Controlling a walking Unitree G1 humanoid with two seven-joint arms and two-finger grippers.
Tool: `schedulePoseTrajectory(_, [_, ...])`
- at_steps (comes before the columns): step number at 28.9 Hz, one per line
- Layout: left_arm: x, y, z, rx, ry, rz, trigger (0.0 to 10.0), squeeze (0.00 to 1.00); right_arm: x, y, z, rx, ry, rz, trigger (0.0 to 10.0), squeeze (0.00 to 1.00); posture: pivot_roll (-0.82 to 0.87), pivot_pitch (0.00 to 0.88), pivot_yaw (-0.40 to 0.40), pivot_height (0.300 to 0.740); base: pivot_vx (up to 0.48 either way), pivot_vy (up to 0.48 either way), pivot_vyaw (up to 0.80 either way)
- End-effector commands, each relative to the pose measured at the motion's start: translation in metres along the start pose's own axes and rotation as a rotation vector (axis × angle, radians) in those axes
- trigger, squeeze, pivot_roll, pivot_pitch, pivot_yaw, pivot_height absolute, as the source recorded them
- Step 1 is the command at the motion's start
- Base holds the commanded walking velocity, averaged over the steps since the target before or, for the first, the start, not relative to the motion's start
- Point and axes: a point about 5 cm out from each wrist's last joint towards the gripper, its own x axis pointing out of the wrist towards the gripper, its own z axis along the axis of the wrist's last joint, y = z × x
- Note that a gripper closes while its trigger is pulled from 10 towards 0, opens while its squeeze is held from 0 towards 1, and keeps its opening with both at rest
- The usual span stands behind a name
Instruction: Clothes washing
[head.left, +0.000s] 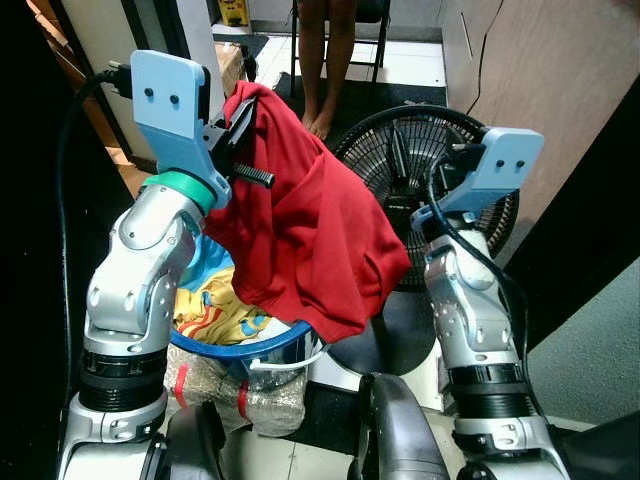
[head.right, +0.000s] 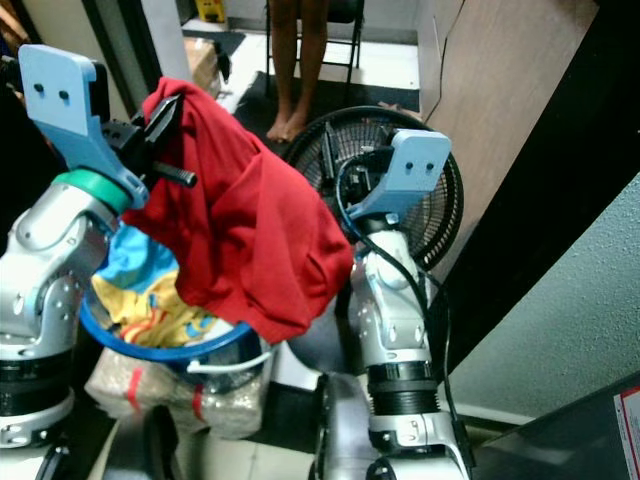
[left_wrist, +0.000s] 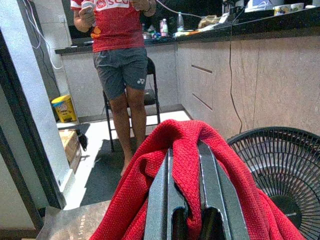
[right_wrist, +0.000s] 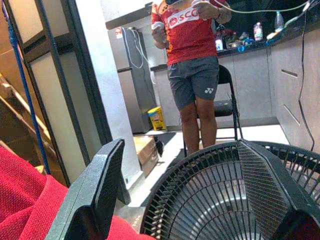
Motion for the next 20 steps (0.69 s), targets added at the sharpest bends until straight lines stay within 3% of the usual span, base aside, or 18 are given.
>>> schedulePoseTrajectory(1, [-0.0005,0.0,0.0013,0.015,-0.006,0.006,10.0,0.0,-0.0018,-0.002,0.0,0.011,0.006,-0.014,10.0,0.0,-0.03,0.0,0.042,0.594,0.0,0.0,0.0])
schedulePoseTrajectory(20, [-0.0004,-0.002,-0.0004,0.028,-0.003,-0.002,10.0,0.0,0.0003,-0.0009,0.0019,0.01,0.002,-0.002,10.0,0.0,-0.03,0.0,0.043,0.662,0.0,0.0,0.0])
